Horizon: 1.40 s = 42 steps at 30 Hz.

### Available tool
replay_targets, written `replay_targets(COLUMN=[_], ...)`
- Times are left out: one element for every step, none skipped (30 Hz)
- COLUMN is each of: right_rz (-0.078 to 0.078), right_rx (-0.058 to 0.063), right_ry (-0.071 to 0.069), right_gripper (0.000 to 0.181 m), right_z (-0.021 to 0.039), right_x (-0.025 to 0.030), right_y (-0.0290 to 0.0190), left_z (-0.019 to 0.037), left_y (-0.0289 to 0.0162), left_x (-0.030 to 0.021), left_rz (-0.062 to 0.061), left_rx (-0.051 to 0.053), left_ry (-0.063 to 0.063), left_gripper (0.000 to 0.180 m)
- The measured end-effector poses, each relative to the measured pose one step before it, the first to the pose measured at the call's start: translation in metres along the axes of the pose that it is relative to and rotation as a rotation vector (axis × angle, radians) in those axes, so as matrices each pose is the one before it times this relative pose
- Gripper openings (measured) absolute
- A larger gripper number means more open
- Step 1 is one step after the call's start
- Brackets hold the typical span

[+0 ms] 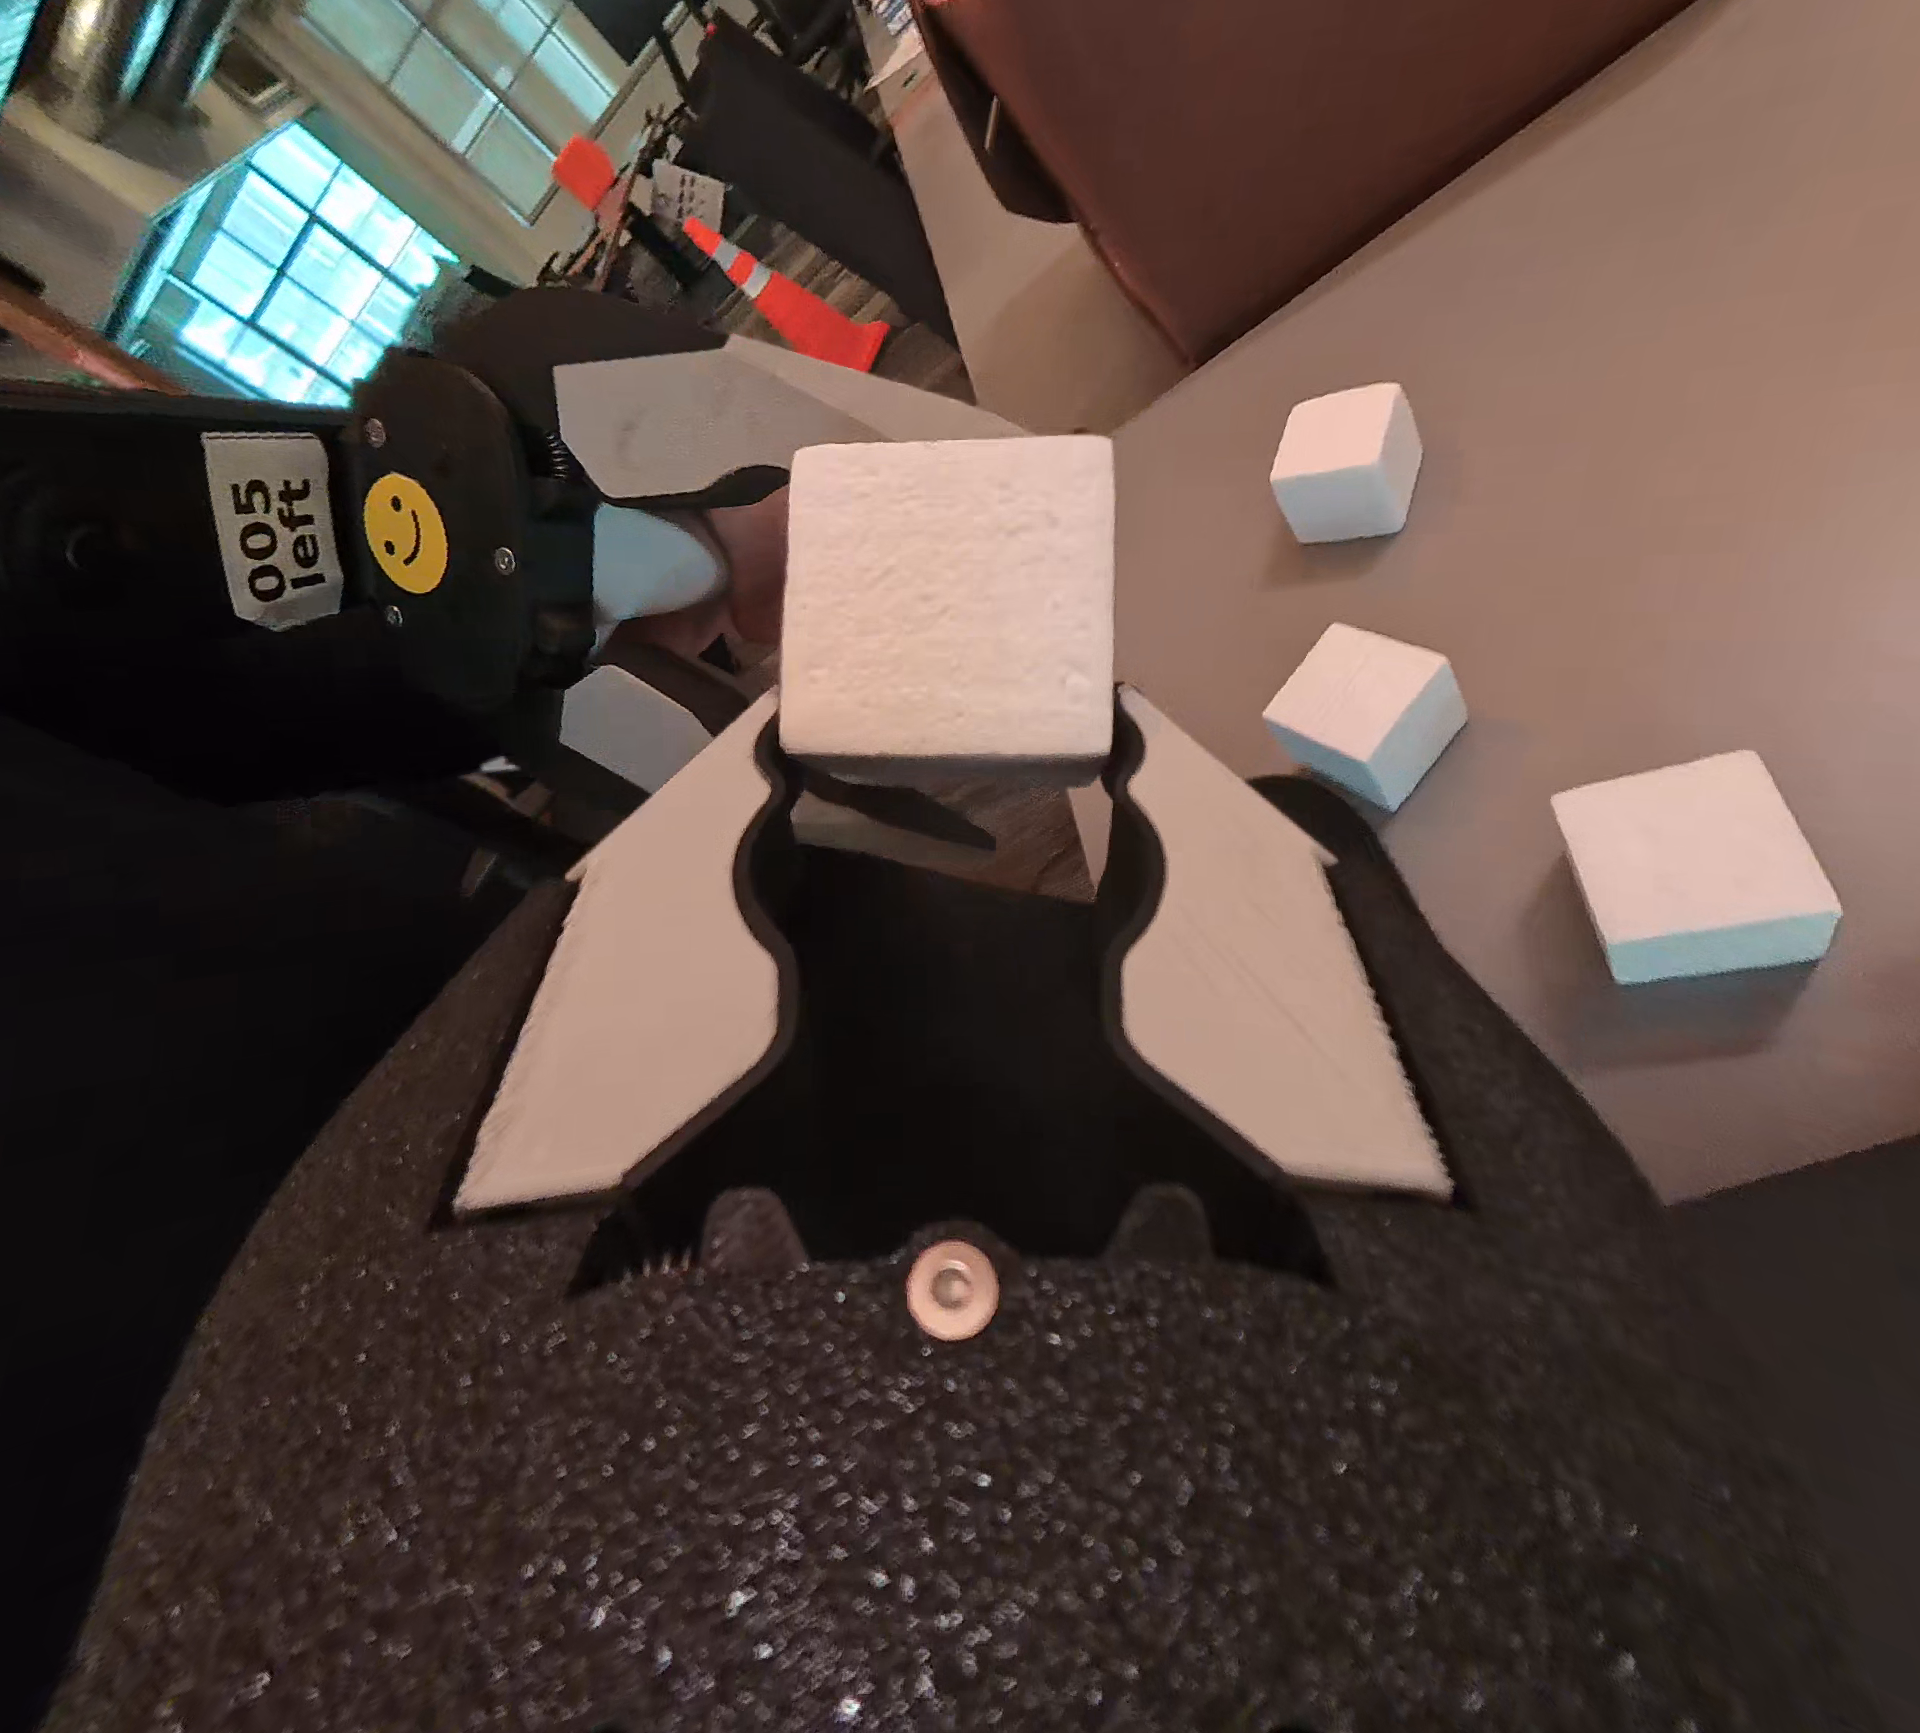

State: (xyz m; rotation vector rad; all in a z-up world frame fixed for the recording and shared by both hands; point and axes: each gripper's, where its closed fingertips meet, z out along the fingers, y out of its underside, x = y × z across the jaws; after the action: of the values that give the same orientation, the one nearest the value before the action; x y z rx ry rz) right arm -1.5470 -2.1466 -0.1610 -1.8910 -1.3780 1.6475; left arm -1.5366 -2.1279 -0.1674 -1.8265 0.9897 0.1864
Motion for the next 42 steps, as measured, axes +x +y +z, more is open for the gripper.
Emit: replay_targets(right_rz=[0.0030, 0.0024, -0.0005, -0.0033, -0.0079, -0.0152, -0.0212, -0.0253, -0.0282, -0.0294, -0.0284, -0.0228, -0.0197, -0.0300, -0.0404, -0.0429, -0.0453, -0.0440, -0.0381, -0.0301, -0.0184, -0.0154, -0.0181, -0.0152, -0.0140, -0.0175, -0.0194, -0.0179, -0.0164, -0.0135, -0.0082, -0.0035, 0.0020, 0.0087, 0.0112, 0.0092, 0.0082, 0.0089, 0.0121, 0.0170, 0.0196, 0.0240], right_rx=[-0.0052, 0.0002, 0.0053, 0.0095, 0.0123, 0.0126, 0.0087, 0.0014, -0.0039, -0.0035, -0.0023, -0.0073, -0.0115, -0.0059, -0.0085, -0.0221, -0.0312, -0.0364, -0.0390, -0.0411, -0.0385, -0.0271, -0.0212, -0.0228, -0.0222, -0.0166, -0.0137, -0.0181, -0.0217, -0.0202, -0.0167, -0.0147, -0.0085, -0.0002, 0.0015, -0.0042, -0.0079, -0.0041, 0.0035, 0.0073, 0.0104, 0.0137], right_ry=[-0.0071, 0.0047, 0.0159, 0.0244, 0.0347, 0.0471, 0.0600, 0.0751, 0.0812, 0.0738, 0.0671, 0.0653, 0.0577, 0.0424, 0.0374, 0.0401, 0.0265, 0.0098, 0.0156, 0.0198, 0.0043, -0.0038, -0.0019, -0.0052, -0.0048, -0.0017, -0.0009, 0.0013, 0.0010, -0.0001, 0.0001, 0.0042, 0.0061, 0.0013, -0.0019, 0.0001, 0.0097, 0.0145, 0.0139, 0.0135, 0.0174, 0.0194], right_gripper=[0.057, 0.057, 0.057, 0.057, 0.057, 0.057, 0.057, 0.057, 0.057, 0.057, 0.057, 0.057, 0.057, 0.057, 0.057, 0.057, 0.057, 0.057, 0.057, 0.057, 0.057, 0.057, 0.057, 0.057, 0.057, 0.057, 0.057, 0.057, 0.057, 0.057, 0.057, 0.057, 0.058, 0.059, 0.061, 0.063, 0.066, 0.067, 0.066, 0.066, 0.066, 0.066], right_z=[-0.00401, -0.00492, -0.00601, -0.00701, -0.00796, -0.00888, -0.00970, -0.00989, -0.00988, -0.00902, -0.00791, -0.00623, -0.00465, -0.00295, -0.00071, 0.00181, 0.00460, 0.00695, 0.00810, 0.00885, 0.00894, 0.00810, 0.00737, 0.00674, 0.00609, 0.00535, 0.00457, 0.00393, 0.00341, 0.00280, 0.00201, 0.00143, 0.00047, -0.00023, -0.00073, -0.00092, -0.00130, -0.00200, -0.00288, -0.00357, -0.00430, -0.00513], right_x=[0.00087, 0.00263, 0.00438, 0.00580, 0.00740, 0.00984, 0.01298, 0.01685, 0.01948, 0.02000, 0.02067, 0.02196, 0.02123, 0.01831, 0.01724, 0.01727, 0.01455, 0.01133, 0.01129, 0.01104, 0.00738, 0.00441, 0.00274, 0.00093, -0.00001, -0.00022, -0.00052, 0.00006, 0.00034, 0.00074, 0.00124, 0.00223, 0.00285, 0.00232, 0.00182, 0.00191, 0.00311, 0.00327, 0.00290, 0.00251, 0.00263, 0.00239], right_y=[0.00357, 0.00193, 0.00021, -0.00159, -0.00305, -0.00445, -0.00501, -0.00524, -0.00582, -0.00723, -0.00835, -0.00827, -0.00860, -0.01009, -0.00935, -0.00638, -0.00392, -0.00175, -0.00003, 0.00157, 0.00197, 0.00056, 0.00025, 0.00057, 0.00084, 0.00058, 0.00069, 0.00177, 0.00249, 0.00265, 0.00261, 0.00268, 0.00219, 0.00117, 0.00126, 0.00254, 0.00360, 0.00340, 0.00259, 0.00228, 0.00203, 0.00147], left_z=[0.00054, -0.00006, -0.00106, -0.00176, -0.00214, -0.00207, -0.00229, -0.00183, -0.00169, -0.00165, -0.00117, -0.00052, 0.00015, -0.00014, -0.00063, -0.00112, -0.00140, -0.00169, -0.00181, -0.00224, -0.00247, -0.00261, -0.00271, -0.00273, -0.00266, -0.00243, -0.00209, -0.00171, -0.00128, -0.00092, -0.00039, -0.00009, 0.00021, 0.00043, 0.00071, 0.00081, 0.00096, 0.00100, 0.00101, 0.00111, 0.00109, 0.00112], left_y=[-0.00060, 0.00024, 0.00077, 0.00125, 0.00245, 0.00378, 0.00503, 0.00521, 0.00424, 0.00271, 0.00219, 0.00259, 0.00343, 0.00387, 0.00324, 0.00302, 0.00331, 0.00418, 0.00495, 0.00493, 0.00471, 0.00491, 0.00500, 0.00476, 0.00445, 0.00417, 0.00394, 0.00353, 0.00320, 0.00260, 0.00209, 0.00167, 0.00099, 0.00013, -0.00015, -0.00045, -0.00060, -0.00097, -0.00106, -0.00100, -0.00067, -0.00035], left_x=[0.00541, 0.00480, 0.00271, 0.00117, 0.00059, -0.00089, -0.00286, -0.00286, -0.00043, 0.00091, 0.00025, -0.00013, -0.00024, -0.00126, -0.00158, -0.00135, -0.00079, -0.00139, -0.00272, -0.00356, -0.00331, -0.00283, -0.00328, -0.00328, -0.00333, -0.00285, -0.00223, -0.00169, -0.00150, -0.00104, -0.00059, -0.00055, -0.00012, 0.00020, 0.00029, 0.00002, -0.00009, -0.00007, 0.00000, 0.00009, -0.00006, -0.00047], left_rz=[-0.0192, -0.0247, -0.0300, -0.0309, -0.0311, -0.0340, -0.0394, -0.0438, -0.0447, -0.0362, -0.0224, -0.0095, -0.0025, -0.0025, -0.0058, -0.0093, -0.0106, -0.0100, -0.0077, -0.0067, -0.0083, -0.0119, -0.0147, -0.0151, -0.0150, -0.0151, -0.0154, -0.0146, -0.0133, -0.0110, -0.0081, -0.0053, -0.0019, 0.0021, 0.0053, 0.0075, 0.0079, 0.0061, 0.0038, 0.0025, 0.0024, 0.0025], left_rx=[-0.0219, -0.0175, -0.0122, -0.0053, -0.0056, -0.0124, -0.0190, -0.0174, -0.0107, 0.0018, 0.0103, 0.0099, 0.0044, -0.0009, 0.0018, 0.0041, 0.0015, -0.0024, -0.0052, -0.0034, -0.0015, -0.0028, -0.0055, -0.0048, -0.0038, -0.0034, -0.0043, -0.0050, -0.0055, -0.0053, -0.0048, -0.0061, -0.0059, -0.0042, -0.0041, -0.0050, -0.0048, -0.0037, -0.0024, -0.0024, -0.0031, -0.0041], left_ry=[0.0141, 0.0179, 0.0100, 0.0046, 0.0066, 0.0024, -0.0054, -0.0030, 0.0120, 0.0179, 0.0105, 0.0064, 0.0066, 0.0034, 0.0038, 0.0085, 0.0136, 0.0103, 0.0009, -0.0069, -0.0052, -0.0036, -0.0060, -0.0081, -0.0099, -0.0091, -0.0066, -0.0044, -0.0042, -0.0022, -0.0008, -0.0008, 0.0006, 0.0026, 0.0022, 0.0004, 0.0004, 0.0018, 0.0031, 0.0040, 0.0032, 0.0009], left_gripper=[0.068, 0.067, 0.068, 0.069, 0.069, 0.068, 0.067, 0.067, 0.067, 0.067, 0.066, 0.065, 0.064, 0.064, 0.064, 0.064, 0.065, 0.066, 0.067, 0.067, 0.067, 0.066, 0.066, 0.066, 0.067, 0.067, 0.067, 0.067, 0.067, 0.066, 0.066, 0.066, 0.067, 0.067, 0.067, 0.067, 0.067, 0.067, 0.067, 0.067, 0.067, 0.067])
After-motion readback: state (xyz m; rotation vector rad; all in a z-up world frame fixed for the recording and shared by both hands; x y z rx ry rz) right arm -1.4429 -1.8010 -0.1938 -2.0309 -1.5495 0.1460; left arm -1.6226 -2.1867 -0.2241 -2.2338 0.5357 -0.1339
